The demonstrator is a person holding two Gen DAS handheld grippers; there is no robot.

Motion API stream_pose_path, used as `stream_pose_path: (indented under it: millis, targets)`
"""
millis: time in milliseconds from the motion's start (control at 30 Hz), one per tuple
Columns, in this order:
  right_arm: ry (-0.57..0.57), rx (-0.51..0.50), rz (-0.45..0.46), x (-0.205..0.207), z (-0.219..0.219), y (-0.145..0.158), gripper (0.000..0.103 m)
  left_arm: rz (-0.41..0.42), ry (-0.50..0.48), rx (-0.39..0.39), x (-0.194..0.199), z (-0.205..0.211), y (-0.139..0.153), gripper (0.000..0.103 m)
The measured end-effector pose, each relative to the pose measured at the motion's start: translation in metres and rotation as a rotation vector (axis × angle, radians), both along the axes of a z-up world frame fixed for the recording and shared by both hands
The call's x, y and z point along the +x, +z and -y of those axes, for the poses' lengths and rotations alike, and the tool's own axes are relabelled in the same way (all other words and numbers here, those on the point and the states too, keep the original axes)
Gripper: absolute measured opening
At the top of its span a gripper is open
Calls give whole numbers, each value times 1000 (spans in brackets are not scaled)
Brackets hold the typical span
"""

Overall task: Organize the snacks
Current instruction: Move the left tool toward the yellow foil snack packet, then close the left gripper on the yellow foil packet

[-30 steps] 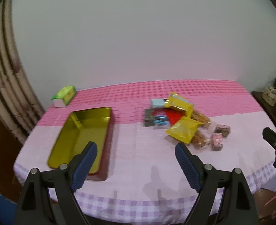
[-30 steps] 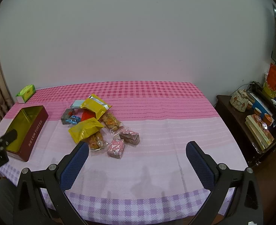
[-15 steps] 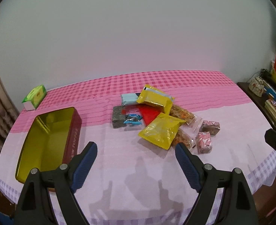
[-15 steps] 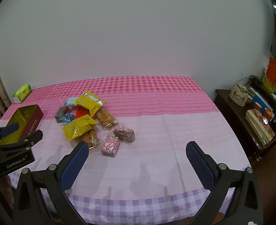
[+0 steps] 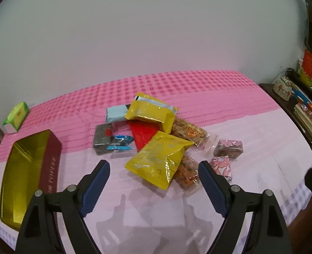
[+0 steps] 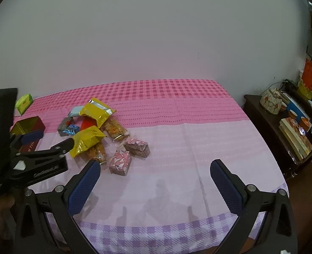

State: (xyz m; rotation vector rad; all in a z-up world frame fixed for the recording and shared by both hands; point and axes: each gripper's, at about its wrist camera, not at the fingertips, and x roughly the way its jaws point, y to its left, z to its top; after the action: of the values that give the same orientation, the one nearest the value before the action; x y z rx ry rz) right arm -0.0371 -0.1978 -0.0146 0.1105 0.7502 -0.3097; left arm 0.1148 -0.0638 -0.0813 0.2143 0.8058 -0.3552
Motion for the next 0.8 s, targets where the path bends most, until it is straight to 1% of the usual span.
stream_pose_path:
  millis: [100,233,467,533,700,767,800]
  targets:
    - [1,4,-8,2,0,-3,103,-18,-15,12,8,6,-8,87]
    - [6,5,-16,5,0,-6,103,-41,-66,49,16,18,-19,87]
    - [9,16,-28,9,2,-10,103,-79,-140,76,33,29,-30,87]
    - [7,20,-30,9,2,-11,103,-90,-160,102,39,33,-36,87]
    - [10,23,-30,10,3,-12,103,-106,-164,118,54,31,-41,87]
    - [14,25,-32,11,2,-13,103,-127,-164,124,61,32,-46,87]
    - [14,26,-33,11,2,-13,103,-133,-159,144,64,33,-49,87]
